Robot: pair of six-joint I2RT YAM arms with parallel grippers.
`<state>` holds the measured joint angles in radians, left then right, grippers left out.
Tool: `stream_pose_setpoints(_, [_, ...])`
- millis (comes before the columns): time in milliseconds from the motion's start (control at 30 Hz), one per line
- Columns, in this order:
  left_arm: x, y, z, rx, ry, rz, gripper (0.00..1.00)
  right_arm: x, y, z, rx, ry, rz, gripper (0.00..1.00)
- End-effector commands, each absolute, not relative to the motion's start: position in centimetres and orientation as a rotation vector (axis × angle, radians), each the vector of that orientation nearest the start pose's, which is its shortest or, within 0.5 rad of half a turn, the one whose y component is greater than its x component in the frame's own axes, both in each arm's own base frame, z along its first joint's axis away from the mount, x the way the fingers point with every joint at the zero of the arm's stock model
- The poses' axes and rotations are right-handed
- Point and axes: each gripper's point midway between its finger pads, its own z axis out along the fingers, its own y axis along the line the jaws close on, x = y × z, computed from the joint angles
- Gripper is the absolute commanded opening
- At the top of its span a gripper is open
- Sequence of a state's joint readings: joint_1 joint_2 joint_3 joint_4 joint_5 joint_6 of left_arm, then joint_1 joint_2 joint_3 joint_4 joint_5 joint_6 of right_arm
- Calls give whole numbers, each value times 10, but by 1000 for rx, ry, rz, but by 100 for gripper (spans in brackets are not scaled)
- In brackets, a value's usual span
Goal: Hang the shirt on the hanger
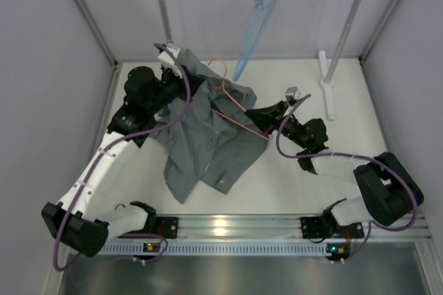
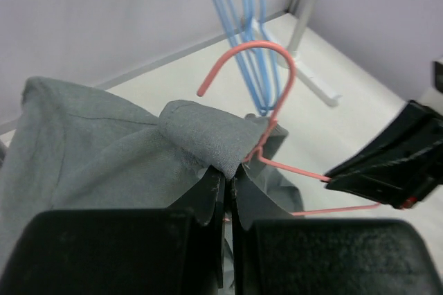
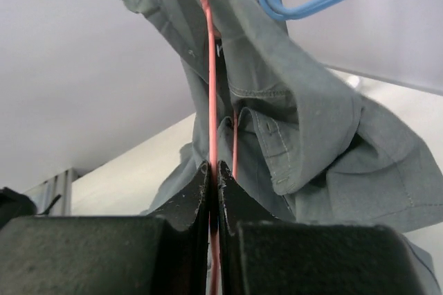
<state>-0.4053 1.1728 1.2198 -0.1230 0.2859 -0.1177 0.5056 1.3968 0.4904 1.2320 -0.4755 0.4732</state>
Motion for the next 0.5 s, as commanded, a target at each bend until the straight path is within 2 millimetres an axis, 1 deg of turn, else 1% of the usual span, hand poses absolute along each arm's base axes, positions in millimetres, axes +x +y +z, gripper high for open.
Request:
stream_pose_setpoints(0, [306, -218, 399, 516, 1571, -800, 0, 266, 267, 326, -504, 979, 1195, 0])
stream_pose_setpoints(67, [302, -221, 397, 519, 1594, -832, 0, 260, 264, 333, -499, 945, 1206, 0])
stream_pose_setpoints(100, [301, -222, 397, 503, 1611, -849, 0, 256, 262, 340, -498, 915, 1209, 0])
stream_pose_setpoints(267, [303, -227, 385, 475, 1703, -891, 0, 246, 257, 358, -486, 844, 1222, 0])
stream_pose_setpoints(300, [302, -225, 380, 474, 1725, -877, 0, 245, 257, 362, -485, 830, 1231, 0])
stream_pose_setpoints(333, [307, -219, 376, 450, 1738, -832, 0, 241, 256, 366, -494, 809, 1238, 0])
stream_pose_setpoints(367, [308, -215, 373, 444, 1745, -793, 1, 239, 257, 371, -500, 795, 1254, 0])
stream_pose_setpoints(400, [308, -209, 366, 433, 1776, -759, 2, 236, 257, 374, -506, 786, 1263, 0])
stream_pose_setpoints(467, [310, -200, 362, 421, 1789, -694, 3, 231, 255, 378, -507, 768, 1285, 0])
